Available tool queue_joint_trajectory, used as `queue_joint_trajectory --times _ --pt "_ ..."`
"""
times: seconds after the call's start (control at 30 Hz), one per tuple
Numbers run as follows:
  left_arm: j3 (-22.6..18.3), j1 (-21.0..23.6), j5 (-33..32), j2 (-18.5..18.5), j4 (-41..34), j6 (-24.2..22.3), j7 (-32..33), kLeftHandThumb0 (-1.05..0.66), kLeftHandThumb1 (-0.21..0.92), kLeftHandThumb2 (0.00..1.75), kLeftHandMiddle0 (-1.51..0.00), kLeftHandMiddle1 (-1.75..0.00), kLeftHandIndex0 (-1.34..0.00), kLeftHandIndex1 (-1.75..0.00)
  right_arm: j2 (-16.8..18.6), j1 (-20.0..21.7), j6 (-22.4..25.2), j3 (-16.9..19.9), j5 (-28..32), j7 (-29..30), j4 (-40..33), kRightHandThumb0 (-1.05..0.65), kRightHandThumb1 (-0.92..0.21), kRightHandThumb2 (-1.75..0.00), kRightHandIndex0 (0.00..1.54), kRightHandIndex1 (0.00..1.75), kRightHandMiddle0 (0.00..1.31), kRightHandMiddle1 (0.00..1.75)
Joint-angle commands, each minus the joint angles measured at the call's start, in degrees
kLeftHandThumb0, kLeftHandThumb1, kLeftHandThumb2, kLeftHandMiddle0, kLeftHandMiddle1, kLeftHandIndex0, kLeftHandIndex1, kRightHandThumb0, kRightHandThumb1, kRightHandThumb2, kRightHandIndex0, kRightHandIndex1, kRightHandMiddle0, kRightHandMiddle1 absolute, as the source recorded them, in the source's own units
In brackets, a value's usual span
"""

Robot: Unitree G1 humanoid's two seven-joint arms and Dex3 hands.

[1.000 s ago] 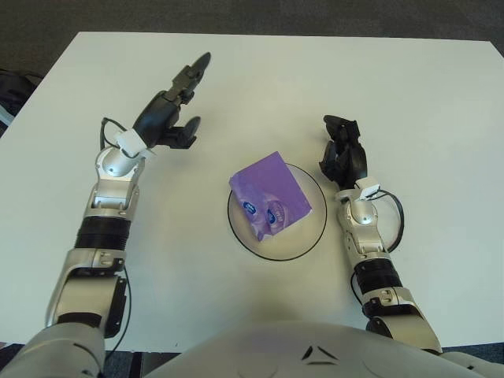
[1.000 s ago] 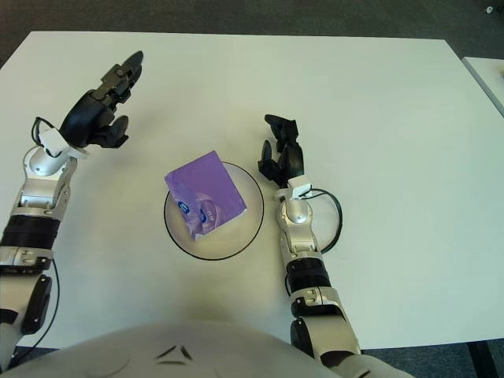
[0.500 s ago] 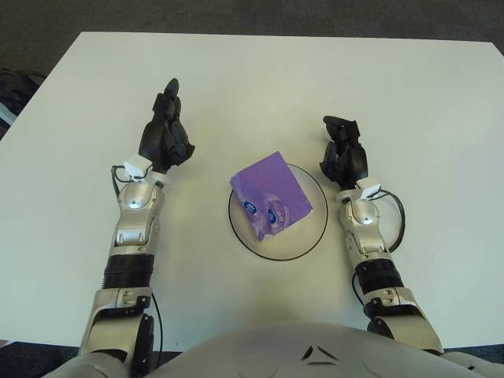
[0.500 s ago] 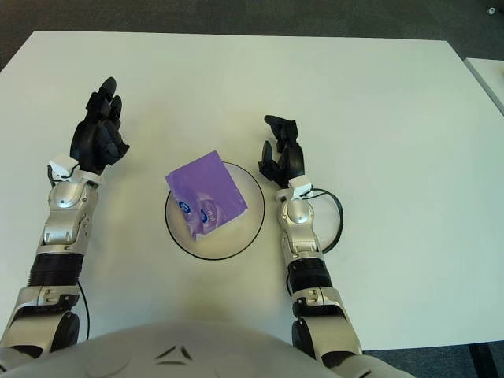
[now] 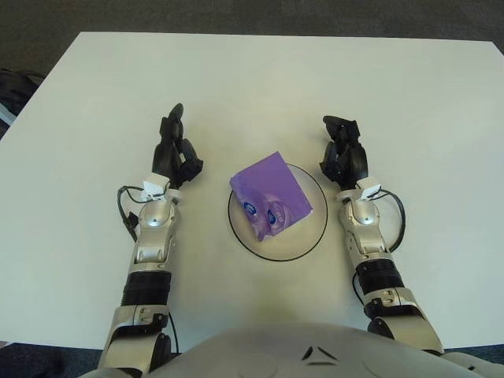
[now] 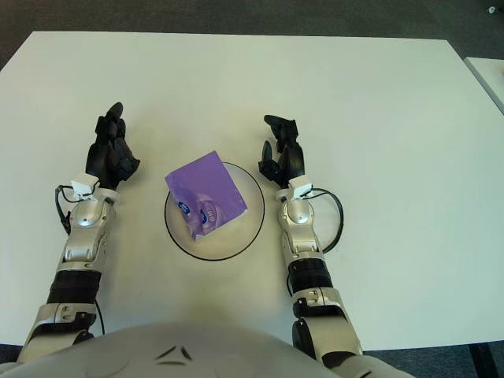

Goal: Put the tissue paper into the plate.

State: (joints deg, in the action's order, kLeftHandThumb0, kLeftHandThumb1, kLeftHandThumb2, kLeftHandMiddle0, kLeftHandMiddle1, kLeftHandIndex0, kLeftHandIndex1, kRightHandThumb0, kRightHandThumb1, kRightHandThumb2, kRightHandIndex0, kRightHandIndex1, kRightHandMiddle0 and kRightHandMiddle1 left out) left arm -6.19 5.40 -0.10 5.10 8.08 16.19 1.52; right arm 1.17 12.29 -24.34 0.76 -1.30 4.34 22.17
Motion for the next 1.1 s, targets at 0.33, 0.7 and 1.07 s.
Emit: queue_joint_trajectory --times 0.33,0.7,1.07 --pt "-0.21 -1.43 4.93 -0.54 11.78 4.28 6.03 -0.74 0.92 1.01 -0.15 -0.03 0.0 -0.46 -0.2 -11.43 7.78 -0.34 -2.0 1.67 6.37 -0.59 -0.92 -0.82 0.22 0.4 0.0 1.05" --pt "0.97 -3.45 7.48 -0.78 9.6 2.28 6.69 -0.72 0.92 1.01 -0.17 -0.04 0.0 -0.49 0.1 -12.02 8.94 -0.84 -2.68 1.68 4.98 -0.61 -0.92 -0.79 0.23 0.4 0.0 1.05" --pt "1.2 -4.0 8.43 -0.2 9.58 1.19 6.02 -0.73 0.92 1.0 -0.18 -0.04 0.0 -0.53 0.05 -15.61 21.55 -3.66 -5.96 2.06 -7.71 -0.62 -0.92 -0.74 0.22 0.39 0.0 0.87"
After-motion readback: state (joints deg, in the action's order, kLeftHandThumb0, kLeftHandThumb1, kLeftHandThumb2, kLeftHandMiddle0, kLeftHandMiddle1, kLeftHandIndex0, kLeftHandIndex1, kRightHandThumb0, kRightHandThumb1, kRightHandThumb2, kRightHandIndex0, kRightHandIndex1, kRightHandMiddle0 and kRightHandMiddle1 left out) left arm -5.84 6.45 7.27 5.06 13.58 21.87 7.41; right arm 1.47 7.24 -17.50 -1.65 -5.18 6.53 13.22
